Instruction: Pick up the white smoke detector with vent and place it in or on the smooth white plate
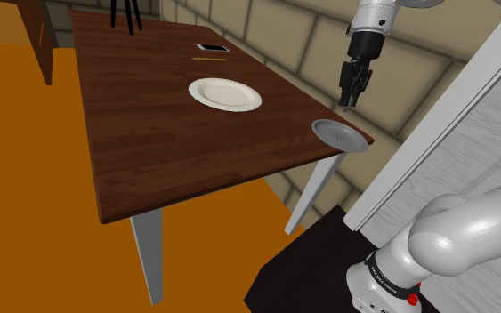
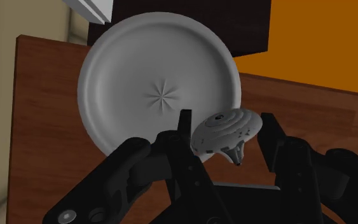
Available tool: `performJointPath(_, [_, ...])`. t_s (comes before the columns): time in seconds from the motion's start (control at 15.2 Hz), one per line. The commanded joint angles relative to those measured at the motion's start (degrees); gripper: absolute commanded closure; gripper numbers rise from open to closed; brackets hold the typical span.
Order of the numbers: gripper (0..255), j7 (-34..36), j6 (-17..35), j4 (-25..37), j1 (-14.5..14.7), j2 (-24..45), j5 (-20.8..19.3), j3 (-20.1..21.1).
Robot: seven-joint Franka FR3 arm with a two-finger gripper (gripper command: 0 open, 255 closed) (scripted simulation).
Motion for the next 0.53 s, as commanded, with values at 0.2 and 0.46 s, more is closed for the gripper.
performJointPath(0.2, [255,-5.0,0.4,-3.4,-1.7,-2.5,-3.0,-3.2])
performJointPath(0.46, [255,-5.3,3.4,-7.2,-1.8,-3.3,-3.1,-3.2])
